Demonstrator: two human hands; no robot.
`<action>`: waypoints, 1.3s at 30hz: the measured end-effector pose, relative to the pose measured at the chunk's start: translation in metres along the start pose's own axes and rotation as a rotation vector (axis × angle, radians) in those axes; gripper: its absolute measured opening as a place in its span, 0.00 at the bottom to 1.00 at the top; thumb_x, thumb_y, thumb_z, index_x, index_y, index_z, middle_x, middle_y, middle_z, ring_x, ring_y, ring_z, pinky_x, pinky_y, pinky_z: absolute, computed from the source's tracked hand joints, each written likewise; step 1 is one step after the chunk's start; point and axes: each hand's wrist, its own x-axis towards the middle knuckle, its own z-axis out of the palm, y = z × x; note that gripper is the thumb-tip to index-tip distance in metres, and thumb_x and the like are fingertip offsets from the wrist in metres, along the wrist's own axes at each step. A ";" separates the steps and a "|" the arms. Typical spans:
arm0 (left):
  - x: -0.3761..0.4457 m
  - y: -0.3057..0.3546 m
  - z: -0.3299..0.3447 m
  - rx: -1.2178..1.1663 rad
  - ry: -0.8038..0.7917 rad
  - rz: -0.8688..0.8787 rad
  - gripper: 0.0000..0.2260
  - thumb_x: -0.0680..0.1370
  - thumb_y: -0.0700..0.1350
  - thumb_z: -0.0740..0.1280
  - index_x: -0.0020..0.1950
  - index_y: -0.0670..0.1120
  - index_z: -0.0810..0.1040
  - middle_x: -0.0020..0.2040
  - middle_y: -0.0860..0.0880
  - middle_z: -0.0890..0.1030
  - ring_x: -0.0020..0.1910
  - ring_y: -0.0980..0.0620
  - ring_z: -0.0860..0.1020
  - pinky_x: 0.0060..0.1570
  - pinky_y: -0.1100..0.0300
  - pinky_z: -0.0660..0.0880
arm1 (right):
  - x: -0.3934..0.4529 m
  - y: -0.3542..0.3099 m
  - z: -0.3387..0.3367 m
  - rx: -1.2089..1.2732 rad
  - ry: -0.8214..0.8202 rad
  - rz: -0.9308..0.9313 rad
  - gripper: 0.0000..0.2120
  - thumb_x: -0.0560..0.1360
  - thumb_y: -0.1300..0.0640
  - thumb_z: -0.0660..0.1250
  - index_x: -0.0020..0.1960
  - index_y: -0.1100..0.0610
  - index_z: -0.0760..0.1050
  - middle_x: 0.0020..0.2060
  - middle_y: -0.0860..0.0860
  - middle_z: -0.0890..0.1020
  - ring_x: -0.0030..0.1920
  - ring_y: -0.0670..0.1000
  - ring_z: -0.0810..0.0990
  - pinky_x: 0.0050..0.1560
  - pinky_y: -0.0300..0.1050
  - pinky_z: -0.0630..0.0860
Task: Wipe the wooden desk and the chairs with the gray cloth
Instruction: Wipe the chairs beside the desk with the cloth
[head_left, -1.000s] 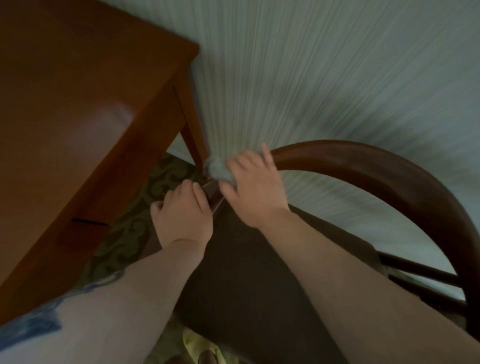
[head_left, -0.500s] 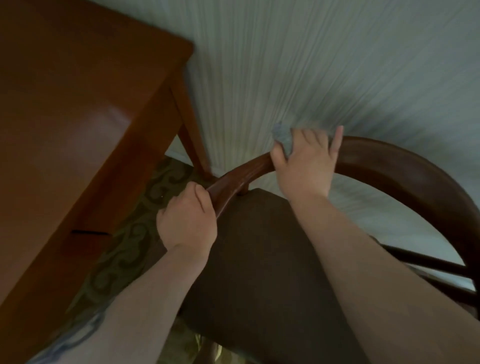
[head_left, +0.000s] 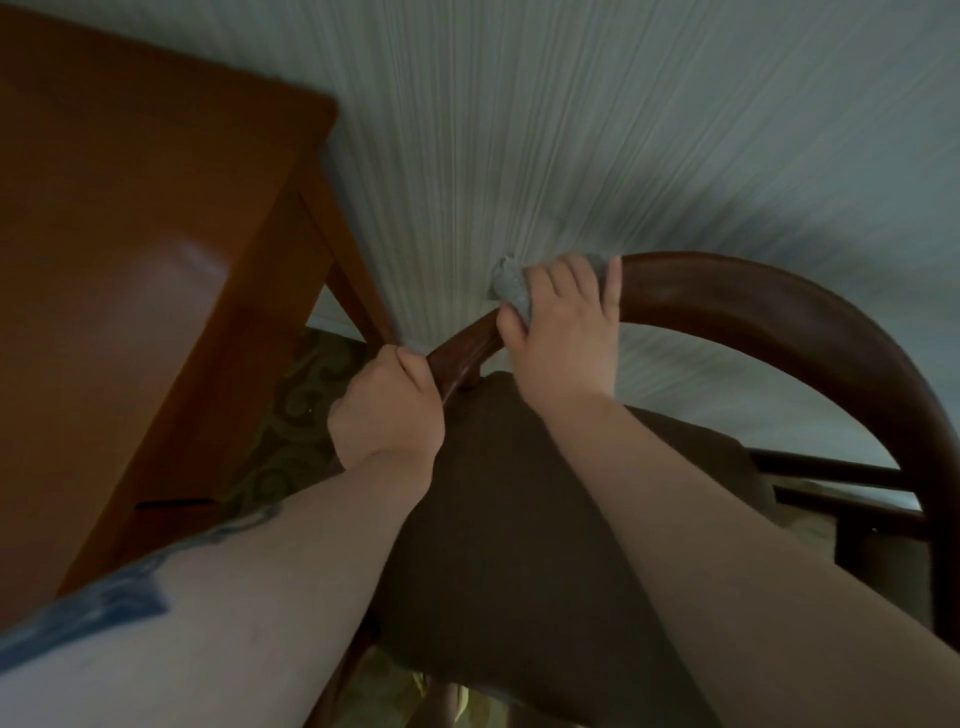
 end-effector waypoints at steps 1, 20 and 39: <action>0.000 -0.001 0.001 0.013 -0.010 0.002 0.16 0.82 0.51 0.49 0.38 0.49 0.68 0.34 0.49 0.73 0.31 0.52 0.70 0.36 0.55 0.70 | -0.006 -0.012 0.001 0.003 -0.039 -0.016 0.23 0.77 0.45 0.53 0.65 0.55 0.73 0.62 0.53 0.76 0.71 0.55 0.66 0.75 0.60 0.45; -0.001 0.001 -0.001 0.050 -0.028 0.012 0.15 0.80 0.53 0.48 0.39 0.50 0.69 0.33 0.52 0.71 0.33 0.53 0.71 0.37 0.55 0.72 | 0.020 -0.024 -0.018 -0.076 -0.393 -0.320 0.27 0.80 0.38 0.45 0.62 0.52 0.75 0.51 0.51 0.80 0.61 0.53 0.74 0.75 0.55 0.39; 0.000 -0.003 0.001 0.032 0.014 0.069 0.17 0.80 0.51 0.45 0.37 0.50 0.67 0.31 0.52 0.68 0.30 0.52 0.69 0.33 0.57 0.63 | 0.000 0.029 0.003 -0.067 -0.038 -0.332 0.22 0.79 0.46 0.57 0.67 0.57 0.72 0.63 0.53 0.77 0.69 0.55 0.68 0.75 0.57 0.44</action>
